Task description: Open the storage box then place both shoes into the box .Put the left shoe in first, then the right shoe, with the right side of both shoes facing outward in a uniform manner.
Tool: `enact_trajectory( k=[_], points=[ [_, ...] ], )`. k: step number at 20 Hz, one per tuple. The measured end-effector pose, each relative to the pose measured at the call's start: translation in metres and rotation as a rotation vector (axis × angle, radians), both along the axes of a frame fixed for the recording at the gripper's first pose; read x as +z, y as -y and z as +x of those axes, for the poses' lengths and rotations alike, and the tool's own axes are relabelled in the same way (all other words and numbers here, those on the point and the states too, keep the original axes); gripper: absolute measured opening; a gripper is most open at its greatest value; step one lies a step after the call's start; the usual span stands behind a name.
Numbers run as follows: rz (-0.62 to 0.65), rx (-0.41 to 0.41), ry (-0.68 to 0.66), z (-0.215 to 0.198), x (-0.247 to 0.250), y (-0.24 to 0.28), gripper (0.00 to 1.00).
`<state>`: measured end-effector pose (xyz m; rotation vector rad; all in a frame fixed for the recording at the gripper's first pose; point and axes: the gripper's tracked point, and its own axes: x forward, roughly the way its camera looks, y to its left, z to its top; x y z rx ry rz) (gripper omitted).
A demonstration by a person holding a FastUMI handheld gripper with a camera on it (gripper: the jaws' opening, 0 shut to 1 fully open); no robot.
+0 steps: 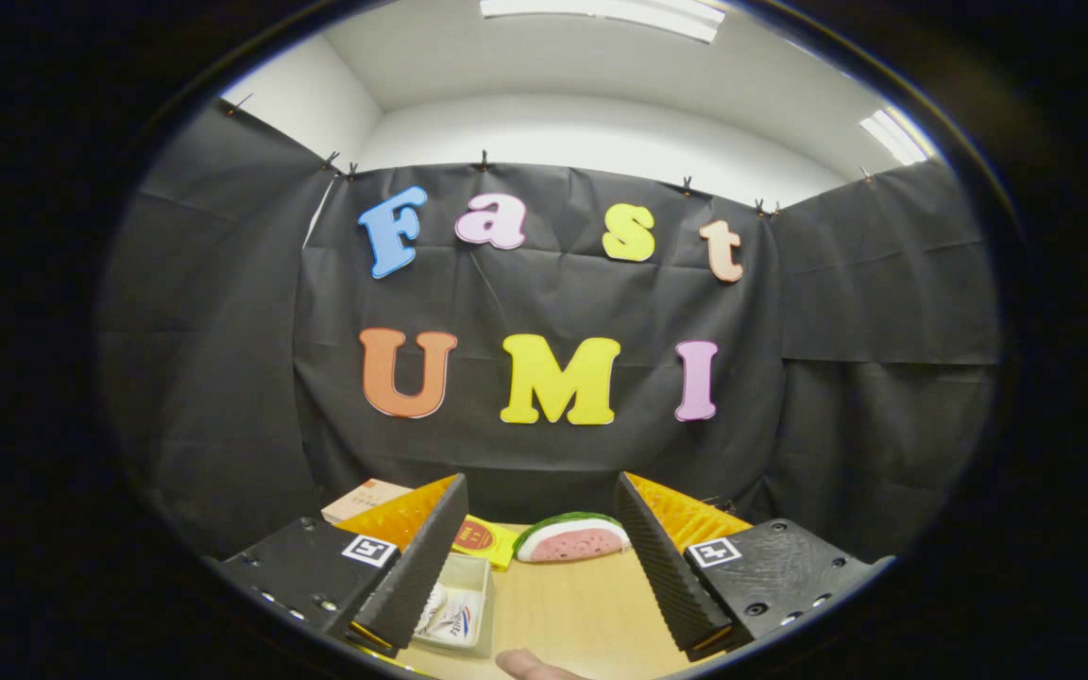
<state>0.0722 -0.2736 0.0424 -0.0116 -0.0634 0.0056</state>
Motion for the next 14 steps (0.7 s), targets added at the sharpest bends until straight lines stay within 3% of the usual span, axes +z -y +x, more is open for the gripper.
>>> enact_trajectory(
  k=[14],
  points=[
    [0.008, 0.025, -0.033, 0.014, -0.009, -0.004, 0.96]
  ],
)
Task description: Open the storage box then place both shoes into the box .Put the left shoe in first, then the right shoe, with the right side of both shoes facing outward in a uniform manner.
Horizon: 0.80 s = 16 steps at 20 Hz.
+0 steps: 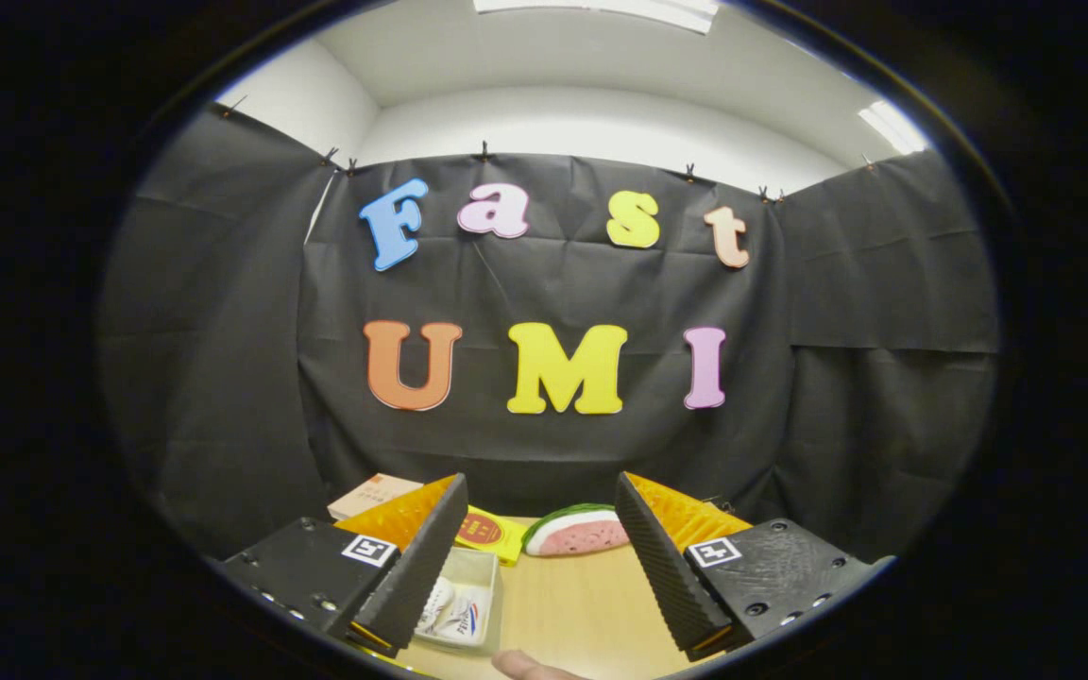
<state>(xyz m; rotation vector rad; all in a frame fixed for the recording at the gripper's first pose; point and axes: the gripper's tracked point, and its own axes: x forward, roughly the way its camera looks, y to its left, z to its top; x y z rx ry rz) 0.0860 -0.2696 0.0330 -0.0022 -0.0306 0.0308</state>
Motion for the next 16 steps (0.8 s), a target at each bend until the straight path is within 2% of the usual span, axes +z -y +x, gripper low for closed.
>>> enact_trajectory(
  k=[16],
  points=[
    [-0.008, 0.022, -0.028, 0.014, -0.002, -0.002, 0.96]
  ],
)
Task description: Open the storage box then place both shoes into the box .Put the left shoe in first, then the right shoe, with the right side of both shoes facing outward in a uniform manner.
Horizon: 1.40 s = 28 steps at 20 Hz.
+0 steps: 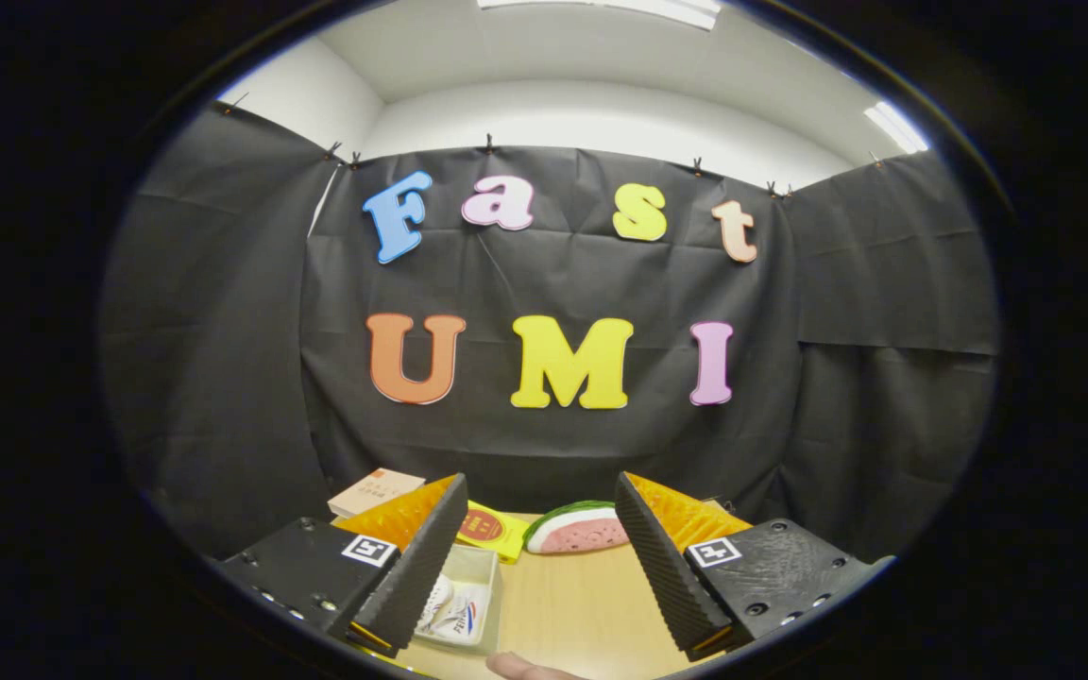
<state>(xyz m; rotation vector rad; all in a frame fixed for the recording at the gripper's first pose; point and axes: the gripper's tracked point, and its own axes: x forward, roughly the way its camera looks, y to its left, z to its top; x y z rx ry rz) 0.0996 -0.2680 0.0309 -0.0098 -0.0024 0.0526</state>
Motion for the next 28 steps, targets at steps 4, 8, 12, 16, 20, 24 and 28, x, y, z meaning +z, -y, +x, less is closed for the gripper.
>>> enact_trajectory(
  k=[4, 8, 12, 16, 20, 24, 28],
  points=[
    [-0.009, 0.018, -0.006, 0.002, -0.001, -0.014, 0.96],
    [-0.012, 0.035, 0.001, 0.004, 0.004, -0.023, 0.96],
    [-0.020, 0.037, 0.010, 0.006, 0.008, -0.026, 0.96],
    [-0.004, 0.045, 0.005, 0.007, 0.005, -0.031, 0.96],
    [0.004, 0.049, -0.006, 0.008, 0.001, -0.034, 0.96],
    [0.002, 0.041, -0.001, 0.006, 0.004, -0.032, 0.96],
    [-0.011, 0.044, 0.004, 0.007, 0.005, -0.031, 0.96]
  ],
)
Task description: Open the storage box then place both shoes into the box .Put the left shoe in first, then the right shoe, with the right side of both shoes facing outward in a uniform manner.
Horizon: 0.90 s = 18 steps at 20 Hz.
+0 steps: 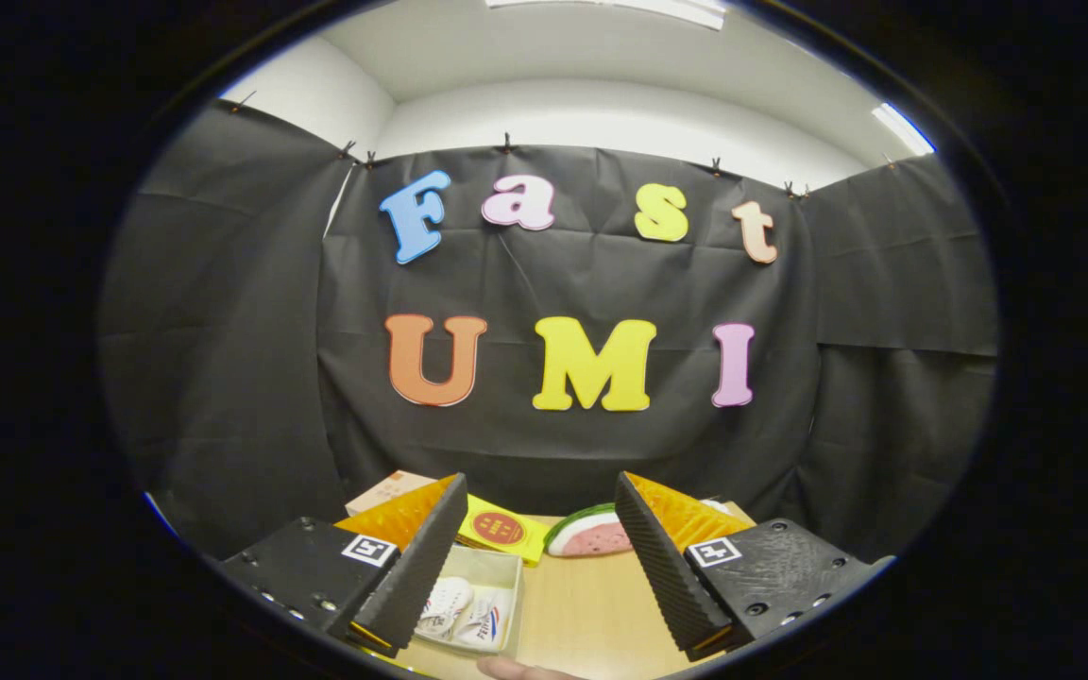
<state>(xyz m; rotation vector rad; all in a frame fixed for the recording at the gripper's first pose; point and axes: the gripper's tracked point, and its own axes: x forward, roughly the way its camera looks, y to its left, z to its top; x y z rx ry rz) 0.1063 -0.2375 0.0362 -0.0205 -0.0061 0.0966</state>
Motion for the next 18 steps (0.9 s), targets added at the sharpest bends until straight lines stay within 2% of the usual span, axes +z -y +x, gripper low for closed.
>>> enact_trajectory(
  k=[8, 18],
  points=[
    [0.017, 0.018, -0.013, -0.002, -0.006, 0.001, 0.96],
    [0.037, -0.009, -0.015, -0.001, -0.001, 0.017, 0.96]
  ],
)
